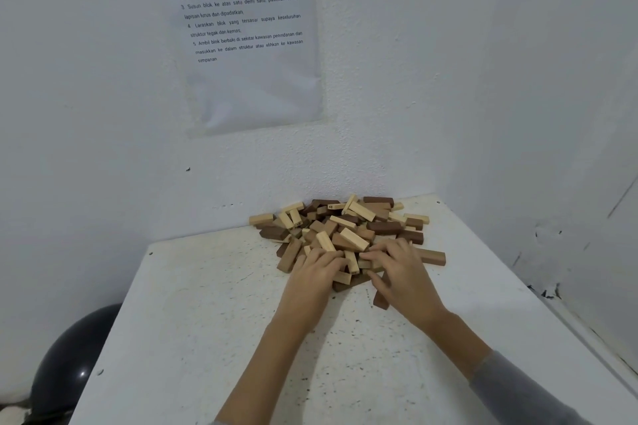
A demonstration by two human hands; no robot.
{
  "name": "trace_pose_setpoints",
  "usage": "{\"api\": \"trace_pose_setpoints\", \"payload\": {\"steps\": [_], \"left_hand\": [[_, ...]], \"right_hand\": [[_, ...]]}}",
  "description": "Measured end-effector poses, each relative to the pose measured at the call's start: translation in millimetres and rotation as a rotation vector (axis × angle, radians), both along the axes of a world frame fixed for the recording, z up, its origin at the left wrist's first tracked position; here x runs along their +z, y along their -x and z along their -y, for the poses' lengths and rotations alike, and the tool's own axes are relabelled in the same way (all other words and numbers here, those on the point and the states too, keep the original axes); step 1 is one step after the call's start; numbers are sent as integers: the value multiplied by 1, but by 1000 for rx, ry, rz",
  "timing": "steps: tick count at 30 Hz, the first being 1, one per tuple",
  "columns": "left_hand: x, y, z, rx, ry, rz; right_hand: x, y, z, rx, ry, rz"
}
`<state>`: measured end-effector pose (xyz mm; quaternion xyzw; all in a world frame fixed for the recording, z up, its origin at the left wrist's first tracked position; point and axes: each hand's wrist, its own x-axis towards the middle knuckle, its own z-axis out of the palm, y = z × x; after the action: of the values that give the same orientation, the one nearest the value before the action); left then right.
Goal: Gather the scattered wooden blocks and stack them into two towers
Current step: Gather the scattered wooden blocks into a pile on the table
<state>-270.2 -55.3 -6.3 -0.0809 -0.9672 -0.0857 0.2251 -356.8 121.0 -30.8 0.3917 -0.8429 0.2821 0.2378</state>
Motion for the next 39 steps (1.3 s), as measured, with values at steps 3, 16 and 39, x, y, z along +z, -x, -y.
{"api": "trace_pose_setpoints", "payload": {"steps": [3, 16, 39], "left_hand": [[-1, -3, 3, -24, 58, 45], [-2, -12, 16, -96, 148, 53], [33, 15, 42, 63, -1113, -42]], "right_hand": [[-2, 1, 1, -9, -2, -15], [12, -17, -3, 66, 233, 252], [73, 38, 66, 6, 540, 696]]}}
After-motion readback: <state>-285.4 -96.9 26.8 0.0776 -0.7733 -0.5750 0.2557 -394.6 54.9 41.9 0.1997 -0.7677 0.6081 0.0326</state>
